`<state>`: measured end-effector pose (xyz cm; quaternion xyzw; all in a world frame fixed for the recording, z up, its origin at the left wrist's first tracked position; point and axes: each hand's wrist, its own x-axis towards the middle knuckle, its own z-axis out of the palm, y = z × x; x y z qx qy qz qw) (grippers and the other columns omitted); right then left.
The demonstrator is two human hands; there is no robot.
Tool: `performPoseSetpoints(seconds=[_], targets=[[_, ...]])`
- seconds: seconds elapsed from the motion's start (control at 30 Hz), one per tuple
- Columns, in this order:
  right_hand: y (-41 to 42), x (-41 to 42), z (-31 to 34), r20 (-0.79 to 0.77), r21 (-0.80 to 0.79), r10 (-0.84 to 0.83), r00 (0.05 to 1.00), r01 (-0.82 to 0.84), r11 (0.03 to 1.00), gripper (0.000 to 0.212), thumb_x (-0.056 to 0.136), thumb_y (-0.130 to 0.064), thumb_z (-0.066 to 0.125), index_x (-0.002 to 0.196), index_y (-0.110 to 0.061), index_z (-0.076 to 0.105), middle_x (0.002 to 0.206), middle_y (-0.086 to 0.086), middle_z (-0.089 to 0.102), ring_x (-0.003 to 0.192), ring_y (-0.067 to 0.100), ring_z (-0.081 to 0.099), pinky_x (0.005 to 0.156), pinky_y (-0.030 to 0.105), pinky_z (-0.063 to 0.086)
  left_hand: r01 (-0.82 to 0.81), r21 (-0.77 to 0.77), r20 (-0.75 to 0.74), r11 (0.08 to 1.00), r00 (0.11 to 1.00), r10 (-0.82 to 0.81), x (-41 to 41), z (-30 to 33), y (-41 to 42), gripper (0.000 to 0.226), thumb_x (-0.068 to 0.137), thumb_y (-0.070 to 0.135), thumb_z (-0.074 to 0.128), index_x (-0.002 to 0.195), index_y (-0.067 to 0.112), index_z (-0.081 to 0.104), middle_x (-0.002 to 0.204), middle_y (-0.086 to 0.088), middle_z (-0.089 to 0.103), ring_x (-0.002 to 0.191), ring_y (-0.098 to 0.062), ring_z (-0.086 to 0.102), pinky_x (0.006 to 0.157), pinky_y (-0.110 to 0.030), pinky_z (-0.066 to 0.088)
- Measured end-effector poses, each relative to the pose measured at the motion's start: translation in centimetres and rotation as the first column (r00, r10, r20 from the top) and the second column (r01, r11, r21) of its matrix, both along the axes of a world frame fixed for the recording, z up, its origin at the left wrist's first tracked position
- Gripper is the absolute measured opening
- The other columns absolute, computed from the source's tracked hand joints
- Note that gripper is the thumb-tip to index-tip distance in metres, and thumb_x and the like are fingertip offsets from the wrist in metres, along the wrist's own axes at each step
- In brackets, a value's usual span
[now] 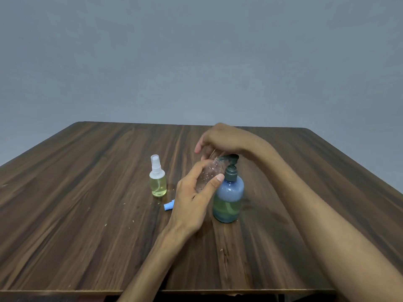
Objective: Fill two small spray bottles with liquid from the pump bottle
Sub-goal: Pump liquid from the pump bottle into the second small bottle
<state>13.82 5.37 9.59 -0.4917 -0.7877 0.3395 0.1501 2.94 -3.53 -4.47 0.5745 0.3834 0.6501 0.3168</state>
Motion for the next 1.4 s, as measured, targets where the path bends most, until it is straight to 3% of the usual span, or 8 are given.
performPoseSetpoints(seconds=[0.1,0.27,0.47,0.63,0.8,0.97,1.1,1.4], targets=[[0.2,-1.1,-1.7,0.183,0.085,0.018,0.983,-0.035,0.996,0.047,0.109,-0.033,0.043,0.090,-0.017,0.083,0.092,0.005,0.082,0.088,0.024,0.074,0.081,0.036,0.058,-0.016,0.009,-0.046,1.000,0.999,0.016,-0.3,-0.2,0.2,0.026,0.102,0.024,0.069,0.125,0.013,0.074,0.113,0.002,0.082,0.111,-0.020,0.076,0.102,-0.045,0.060],[-0.5,-1.2,-2.2,0.186,0.059,0.002,0.983,-0.013,0.998,0.079,0.108,-0.066,0.022,0.092,-0.018,0.083,0.092,0.000,0.080,0.087,0.018,0.072,0.097,0.041,0.054,-0.022,0.018,-0.054,1.000,0.998,0.023,-0.4,-0.5,0.1,0.029,0.102,0.021,0.071,0.129,0.013,0.074,0.117,0.003,0.082,0.116,-0.019,0.076,0.103,-0.041,0.060],[-0.4,-1.1,-2.0,0.196,-0.059,0.090,0.976,-0.080,0.995,0.088,0.109,-0.069,0.025,0.103,-0.004,0.083,0.090,0.008,0.083,0.078,0.017,0.075,0.083,0.033,0.054,-0.013,0.036,-0.088,0.999,0.996,0.016,-0.5,-0.4,0.3,0.027,0.106,0.012,0.073,0.132,0.015,0.073,0.120,0.006,0.082,0.119,-0.017,0.076,0.103,-0.036,0.060],[-0.3,-1.3,-1.5,0.233,0.059,0.099,0.968,-0.115,0.992,0.090,0.106,-0.075,0.022,0.093,-0.013,0.086,0.082,-0.002,0.081,0.083,0.015,0.075,0.094,0.036,0.055,-0.010,0.062,-0.105,0.998,0.994,0.017,-0.6,-0.5,0.3,0.027,0.106,0.012,0.073,0.133,0.013,0.072,0.120,0.004,0.082,0.119,-0.020,0.077,0.103,-0.041,0.061],[0.0,-1.3,-2.6,0.224,-0.023,0.134,0.965,-0.132,0.991,0.098,0.105,-0.076,0.023,0.104,0.003,0.081,0.088,0.012,0.081,0.078,0.020,0.072,0.090,0.037,0.055,-0.019,0.068,-0.108,0.998,0.994,0.026,-0.5,-0.5,0.3,0.022,0.104,0.006,0.075,0.126,0.012,0.074,0.116,0.005,0.083,0.116,-0.017,0.078,0.099,-0.030,0.060],[-0.2,-1.2,-1.2,0.260,0.016,0.156,0.953,-0.165,0.986,0.099,0.103,-0.080,0.020,0.105,-0.004,0.083,0.090,0.007,0.083,0.082,0.019,0.076,0.080,0.031,0.055,-0.008,0.071,-0.112,0.997,0.994,0.015,-0.5,-0.6,0.1,0.026,0.105,0.005,0.073,0.130,0.011,0.073,0.120,0.005,0.082,0.121,-0.017,0.076,0.104,-0.034,0.060],[-0.1,-1.2,-2.4,0.249,-0.042,0.174,0.953,-0.169,0.985,0.107,0.101,-0.083,0.023,0.113,0.012,0.072,0.084,0.011,0.070,0.075,0.024,0.062,0.076,0.032,0.049,-0.007,0.062,-0.106,0.998,0.994,0.014,-0.4,-0.6,0.4,0.027,0.105,0.005,0.074,0.131,0.012,0.073,0.121,0.006,0.082,0.121,-0.015,0.076,0.104,-0.030,0.058],[-0.9,-0.7,-0.9,0.188,-0.106,0.203,0.961,-0.185,0.977,0.096,0.104,-0.077,0.020,0.119,-0.002,0.077,0.099,0.014,0.081,0.075,0.013,0.071,0.067,0.021,0.054,-0.027,0.085,-0.123,0.996,0.992,0.037,-0.3,-0.6,0.4,0.026,0.105,0.014,0.074,0.132,0.014,0.073,0.124,0.004,0.081,0.120,-0.014,0.076,0.104,-0.032,0.060]])
